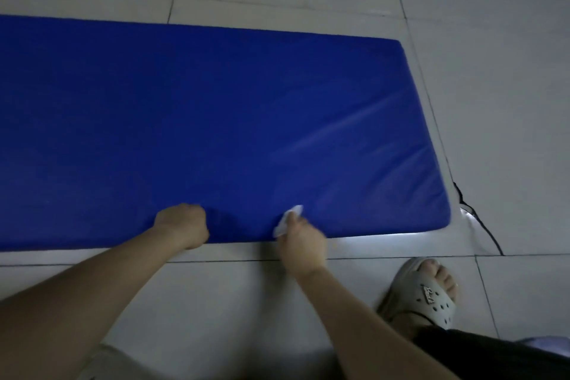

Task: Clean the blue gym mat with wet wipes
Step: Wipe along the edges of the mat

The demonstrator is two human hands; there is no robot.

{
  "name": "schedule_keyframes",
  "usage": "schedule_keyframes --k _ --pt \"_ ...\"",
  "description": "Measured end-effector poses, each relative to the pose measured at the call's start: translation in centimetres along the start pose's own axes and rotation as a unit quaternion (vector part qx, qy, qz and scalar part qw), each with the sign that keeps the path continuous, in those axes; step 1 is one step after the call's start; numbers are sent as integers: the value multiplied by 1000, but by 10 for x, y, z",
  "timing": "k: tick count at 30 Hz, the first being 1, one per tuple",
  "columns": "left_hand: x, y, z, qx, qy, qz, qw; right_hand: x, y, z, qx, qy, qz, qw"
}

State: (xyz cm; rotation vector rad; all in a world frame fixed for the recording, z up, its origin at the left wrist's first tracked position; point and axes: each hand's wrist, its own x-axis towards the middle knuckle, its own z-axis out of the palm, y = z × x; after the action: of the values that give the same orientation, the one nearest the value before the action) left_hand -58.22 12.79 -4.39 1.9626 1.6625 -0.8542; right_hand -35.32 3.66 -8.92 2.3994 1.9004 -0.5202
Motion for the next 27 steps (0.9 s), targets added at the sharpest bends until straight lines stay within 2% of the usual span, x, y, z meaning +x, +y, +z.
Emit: schedule_keyframes --k 3,5,8,12,16,19,21,23,25,27 --pt "7 53 1 -40 58 105 992 -4 -32 9 27 -4 -81 996" --pt "11 75 4 -62 26 125 990 2 -15 0 20 -16 -95 995" --pt "19 82 0 8 -21 128 991 12 57 -21 13 -24 -2 1000" --pt "21 84 -6 34 -36 127 991 15 155 -54 -1 20 147 989" --pt "19 90 -9 37 -45 126 990 13 162 -55 27 55 205 977" --pt "17 90 -7 34 -38 123 991 5 110 -34 74 51 159 983" --pt "17 91 -7 39 -36 119 991 0 62 -18 125 17 98 987" --pt "18 93 -8 45 -35 112 992 -4 26 -10 130 -25 21 991" --pt "19 93 -9 43 -31 108 993 -1 23 -10 89 -44 -40 994" --pt "20 92 -7 32 -29 111 993 5 53 -18 63 -25 -35 997"
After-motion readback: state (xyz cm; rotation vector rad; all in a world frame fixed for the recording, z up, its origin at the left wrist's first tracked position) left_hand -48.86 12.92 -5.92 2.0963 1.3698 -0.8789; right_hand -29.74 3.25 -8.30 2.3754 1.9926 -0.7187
